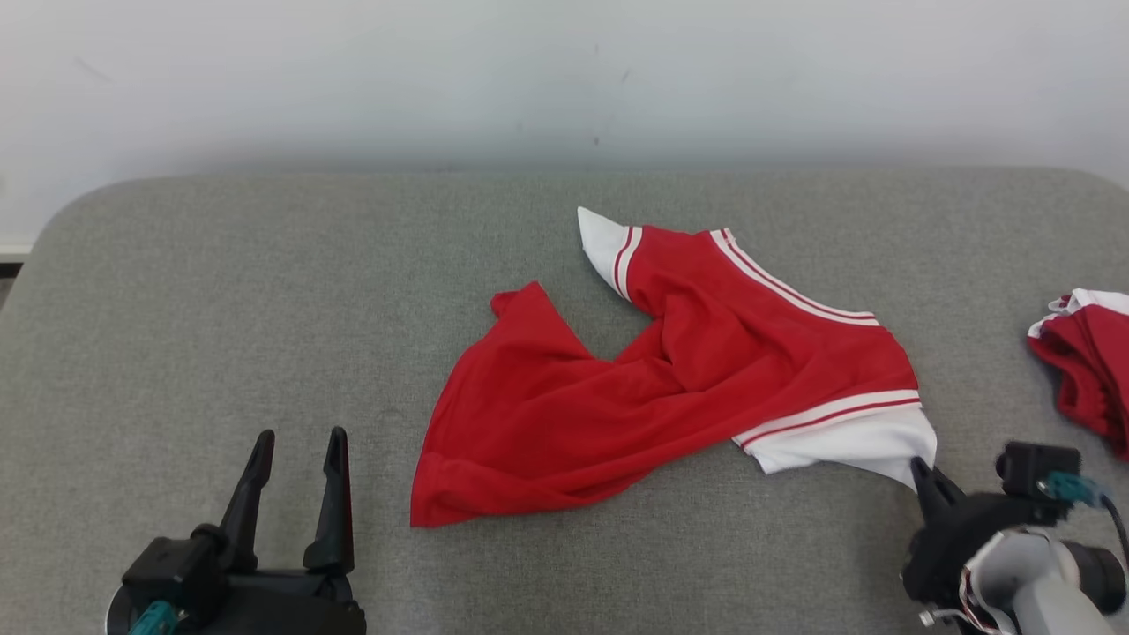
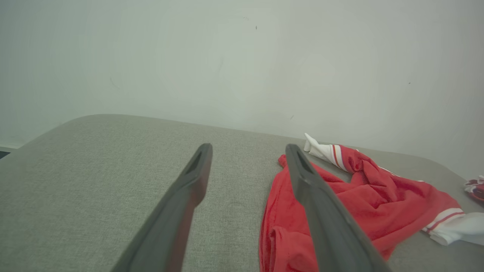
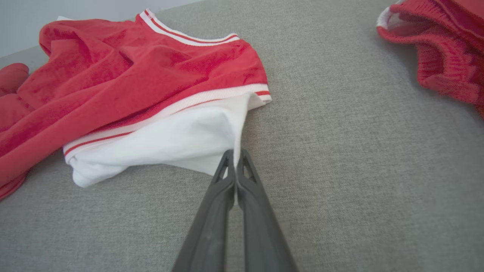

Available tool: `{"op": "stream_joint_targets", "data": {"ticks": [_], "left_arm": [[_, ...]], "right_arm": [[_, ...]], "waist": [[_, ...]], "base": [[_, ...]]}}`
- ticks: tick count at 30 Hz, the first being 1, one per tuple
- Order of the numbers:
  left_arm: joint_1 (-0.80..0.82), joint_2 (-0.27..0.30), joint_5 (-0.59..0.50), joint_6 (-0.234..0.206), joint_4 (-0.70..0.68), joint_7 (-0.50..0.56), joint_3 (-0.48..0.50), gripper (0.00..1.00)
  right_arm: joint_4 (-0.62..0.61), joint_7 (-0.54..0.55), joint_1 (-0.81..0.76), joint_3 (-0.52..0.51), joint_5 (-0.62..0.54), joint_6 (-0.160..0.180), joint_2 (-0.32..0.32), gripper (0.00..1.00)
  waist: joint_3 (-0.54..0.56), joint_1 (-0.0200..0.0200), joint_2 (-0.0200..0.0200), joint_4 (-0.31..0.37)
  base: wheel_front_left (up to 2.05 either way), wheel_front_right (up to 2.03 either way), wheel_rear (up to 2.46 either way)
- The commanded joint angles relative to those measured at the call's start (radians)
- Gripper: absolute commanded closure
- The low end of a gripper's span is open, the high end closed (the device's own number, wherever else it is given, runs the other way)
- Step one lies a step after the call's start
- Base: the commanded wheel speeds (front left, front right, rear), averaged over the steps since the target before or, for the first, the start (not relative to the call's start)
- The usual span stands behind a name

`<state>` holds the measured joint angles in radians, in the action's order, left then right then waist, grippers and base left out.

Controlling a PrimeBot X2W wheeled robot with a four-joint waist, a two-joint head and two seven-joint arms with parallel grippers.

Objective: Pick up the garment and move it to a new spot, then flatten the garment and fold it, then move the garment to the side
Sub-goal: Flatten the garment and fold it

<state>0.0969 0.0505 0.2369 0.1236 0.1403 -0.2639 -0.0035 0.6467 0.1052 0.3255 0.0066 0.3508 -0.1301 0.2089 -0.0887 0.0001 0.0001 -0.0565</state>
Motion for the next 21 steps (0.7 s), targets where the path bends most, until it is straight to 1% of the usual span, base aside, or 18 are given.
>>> {"op": "stream_joint_targets", "data": {"ticks": [1, 3, 7, 10, 11, 13, 14, 15, 17, 21], "left_arm": [[-0.014, 0.000, -0.001, 0.004, 0.006, 0.000, 0.001, 0.00], [-0.025, 0.000, 0.004, 0.005, 0.007, 0.000, 0.005, 0.00], [-0.050, 0.000, 0.007, 0.007, 0.005, 0.000, 0.022, 0.00], [-0.071, 0.000, 0.013, 0.007, -0.001, 0.000, 0.035, 0.00], [-0.071, 0.000, 0.013, 0.007, -0.001, 0.000, 0.035, 0.00], [-0.080, 0.000, 0.016, 0.005, -0.002, 0.000, 0.037, 0.00], [-0.084, 0.000, 0.017, 0.005, -0.001, 0.000, 0.037, 0.00], [-0.087, 0.000, 0.017, 0.005, 0.000, 0.000, 0.037, 0.00], [-0.091, 0.000, 0.017, 0.006, 0.006, 0.000, 0.034, 0.00], [-0.093, 0.000, 0.015, 0.005, 0.012, 0.000, 0.034, 0.00]], "right_arm": [[-0.020, -0.016, -0.041, -0.005, 0.017, -0.001, 0.015, 1.00], [-0.066, -0.020, -0.080, -0.014, 0.036, -0.001, 0.031, 1.00], [-0.174, 0.029, -0.178, -0.059, 0.062, -0.001, 0.046, 1.00], [-0.238, 0.103, -0.242, -0.103, 0.095, -0.001, 0.014, 1.00], [-0.238, 0.103, -0.242, -0.103, 0.095, -0.001, 0.014, 1.00], [-0.268, 0.150, -0.275, -0.140, 0.092, -0.001, -0.001, 1.00], [-0.281, 0.166, -0.288, -0.162, 0.076, -0.001, -0.010, 0.88], [-0.293, 0.176, -0.297, -0.177, 0.060, -0.001, -0.021, 0.00], [-0.338, 0.178, -0.315, -0.205, -0.001, -0.001, -0.051, 0.00], [-0.409, 0.127, -0.329, -0.230, -0.058, -0.001, -0.094, 0.00]], "waist": [[0.024, -0.0001, -0.0001, 0.002], [0.039, -0.0001, -0.0001, 0.006], [0.060, -0.0001, -0.0001, 0.025], [0.071, -0.0001, -0.0001, 0.037], [0.071, -0.0001, -0.0001, 0.037], [0.075, -0.0001, -0.0001, 0.040], [0.077, -0.0001, -0.0001, 0.041], [0.079, -0.0001, -0.0001, 0.042], [0.087, -0.0001, -0.0001, 0.037], [0.097, -0.0001, -0.0001, 0.029]], "base": [[0.00, 0.00, 0.00], [0.00, 0.00, 0.00], [0.00, 0.00, 0.00], [0.00, 0.00, 0.00], [0.00, 0.00, 0.00], [0.00, 0.00, 0.00], [0.00, 0.00, 0.00], [0.00, 0.00, 0.00], [0.00, 0.00, 0.00], [0.00, 0.00, 0.00]]}}
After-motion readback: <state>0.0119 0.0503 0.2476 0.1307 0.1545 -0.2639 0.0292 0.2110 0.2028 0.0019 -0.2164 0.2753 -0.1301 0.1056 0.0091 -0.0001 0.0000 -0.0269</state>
